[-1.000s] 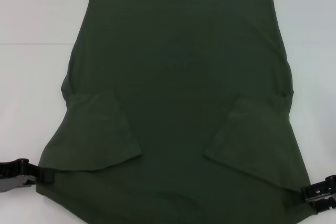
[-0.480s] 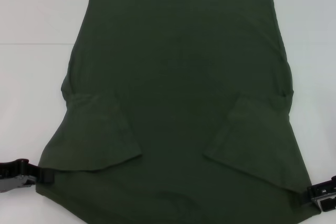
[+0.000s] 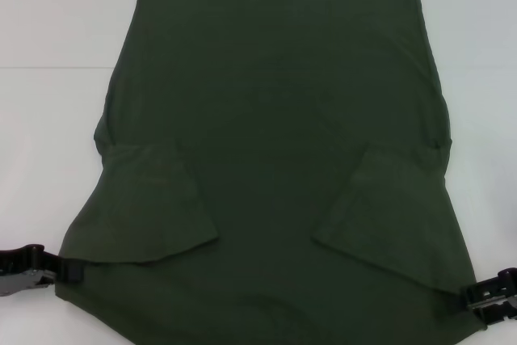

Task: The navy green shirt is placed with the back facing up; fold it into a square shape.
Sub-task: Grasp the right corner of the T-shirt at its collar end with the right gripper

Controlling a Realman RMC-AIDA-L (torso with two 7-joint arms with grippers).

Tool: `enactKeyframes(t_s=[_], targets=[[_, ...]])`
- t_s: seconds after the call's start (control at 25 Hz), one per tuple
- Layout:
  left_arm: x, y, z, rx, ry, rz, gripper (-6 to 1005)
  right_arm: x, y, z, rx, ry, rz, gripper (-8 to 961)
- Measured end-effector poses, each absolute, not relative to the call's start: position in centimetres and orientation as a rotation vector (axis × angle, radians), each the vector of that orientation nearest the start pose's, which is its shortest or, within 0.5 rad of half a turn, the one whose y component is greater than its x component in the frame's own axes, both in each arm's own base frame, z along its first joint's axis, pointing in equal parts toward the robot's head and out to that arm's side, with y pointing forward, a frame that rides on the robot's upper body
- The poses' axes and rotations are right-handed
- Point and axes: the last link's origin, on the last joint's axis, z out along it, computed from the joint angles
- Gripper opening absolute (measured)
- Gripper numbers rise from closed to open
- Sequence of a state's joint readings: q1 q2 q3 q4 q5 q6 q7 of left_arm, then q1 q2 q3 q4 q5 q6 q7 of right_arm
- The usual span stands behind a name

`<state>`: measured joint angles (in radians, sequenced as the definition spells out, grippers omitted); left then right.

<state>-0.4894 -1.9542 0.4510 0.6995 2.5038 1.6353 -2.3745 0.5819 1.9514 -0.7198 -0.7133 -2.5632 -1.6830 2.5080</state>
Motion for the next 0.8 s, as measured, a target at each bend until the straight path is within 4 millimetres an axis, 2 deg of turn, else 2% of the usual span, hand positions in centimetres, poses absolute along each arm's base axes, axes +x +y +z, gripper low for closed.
enactKeyframes(t_s=[0.44,0.68,0.8], targets=[[-35.1,29.5,5.9,-2.094,-2.061,-0.306,39,30.3,31.5,2.1,-2.334,2.048,-0.115,912],[-35.0,29.6,5.9,-2.094,-2.059,-0.322,38,30.2,31.7,2.3,-2.324,2.052,-0.087,912],[-35.0,29.6,5.9,-2.093,-2.058,-0.323,38,30.3,31.7,2.3,-2.335,2.036,-0.103,846]])
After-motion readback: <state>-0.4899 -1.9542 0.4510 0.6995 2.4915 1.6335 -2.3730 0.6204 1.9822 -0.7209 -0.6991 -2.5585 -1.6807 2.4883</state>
